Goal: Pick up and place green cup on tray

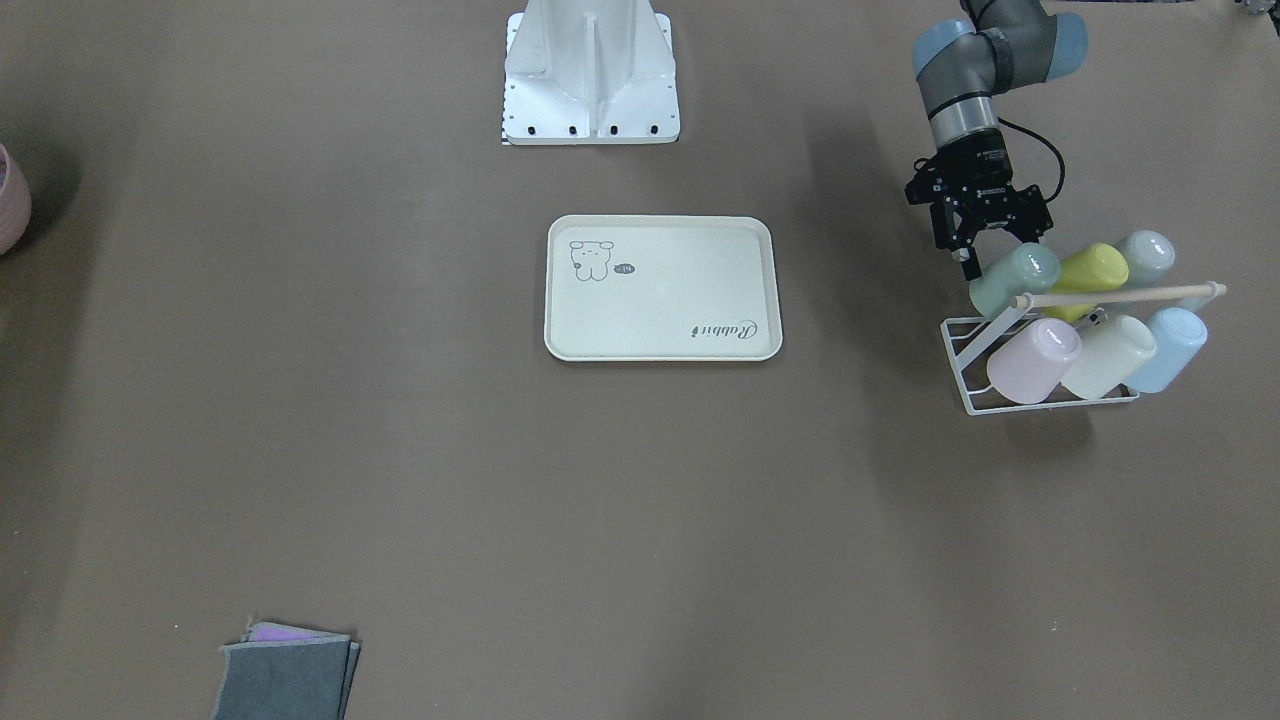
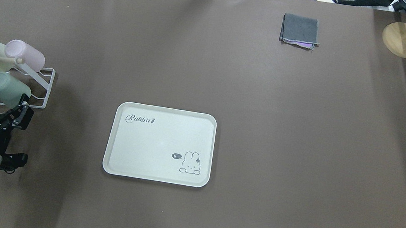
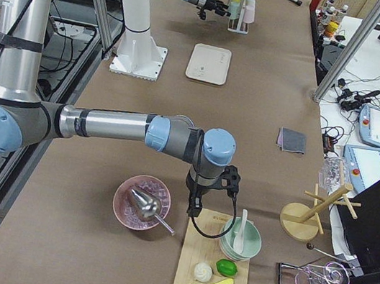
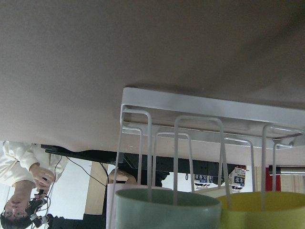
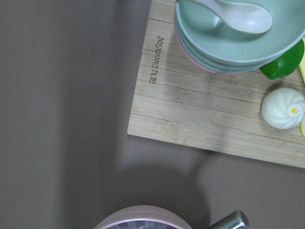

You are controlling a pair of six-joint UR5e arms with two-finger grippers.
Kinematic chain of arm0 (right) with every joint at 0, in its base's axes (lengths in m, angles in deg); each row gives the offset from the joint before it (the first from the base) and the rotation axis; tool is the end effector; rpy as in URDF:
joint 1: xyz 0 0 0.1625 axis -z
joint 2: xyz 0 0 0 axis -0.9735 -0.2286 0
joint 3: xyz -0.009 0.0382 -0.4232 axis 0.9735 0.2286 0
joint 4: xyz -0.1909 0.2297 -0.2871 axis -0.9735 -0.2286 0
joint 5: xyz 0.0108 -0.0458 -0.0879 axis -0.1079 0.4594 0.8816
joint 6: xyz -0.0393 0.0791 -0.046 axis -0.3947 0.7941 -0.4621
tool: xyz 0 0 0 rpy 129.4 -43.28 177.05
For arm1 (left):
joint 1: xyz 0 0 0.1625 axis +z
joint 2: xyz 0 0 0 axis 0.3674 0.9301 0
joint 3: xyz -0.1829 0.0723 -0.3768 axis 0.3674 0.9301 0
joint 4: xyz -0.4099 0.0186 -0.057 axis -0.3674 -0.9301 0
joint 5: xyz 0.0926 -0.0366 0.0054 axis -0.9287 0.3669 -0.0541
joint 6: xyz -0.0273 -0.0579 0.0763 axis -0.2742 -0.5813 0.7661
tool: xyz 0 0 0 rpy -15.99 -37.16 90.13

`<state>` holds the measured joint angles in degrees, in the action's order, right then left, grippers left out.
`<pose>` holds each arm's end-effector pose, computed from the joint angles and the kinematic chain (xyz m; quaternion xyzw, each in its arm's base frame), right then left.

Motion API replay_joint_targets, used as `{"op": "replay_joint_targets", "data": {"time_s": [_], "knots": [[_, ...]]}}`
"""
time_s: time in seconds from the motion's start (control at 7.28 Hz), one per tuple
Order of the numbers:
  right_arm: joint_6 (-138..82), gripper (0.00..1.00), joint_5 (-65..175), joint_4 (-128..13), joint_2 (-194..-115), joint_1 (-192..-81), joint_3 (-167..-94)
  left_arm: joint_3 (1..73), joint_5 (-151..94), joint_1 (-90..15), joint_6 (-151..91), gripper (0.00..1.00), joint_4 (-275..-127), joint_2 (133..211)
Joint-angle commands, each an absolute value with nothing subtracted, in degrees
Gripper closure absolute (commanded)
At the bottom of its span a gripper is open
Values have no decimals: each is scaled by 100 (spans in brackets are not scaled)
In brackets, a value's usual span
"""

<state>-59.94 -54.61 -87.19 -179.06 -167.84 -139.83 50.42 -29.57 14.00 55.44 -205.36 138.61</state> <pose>0.0737 -0.4432 0.6194 -0.0138 -0.3707 -0.0906 0.9242 0.3608 -0.2764 0.5487 0.2771 -0.5228 0.7338 0.3339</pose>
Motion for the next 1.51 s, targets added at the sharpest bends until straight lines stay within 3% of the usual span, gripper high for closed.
{"op": "replay_joint_targets", "data": {"time_s": [0.0,1.37], "knots": [[-5981,0,-5485,-8745,-17962,-16784,-13978,4972,-2954,1347,5551,2,-20542,13969],[-5911,0,-5643,-8807,-17998,-16784,-13812,4945,-2910,1119,5841,3,-20577,14039]]}}
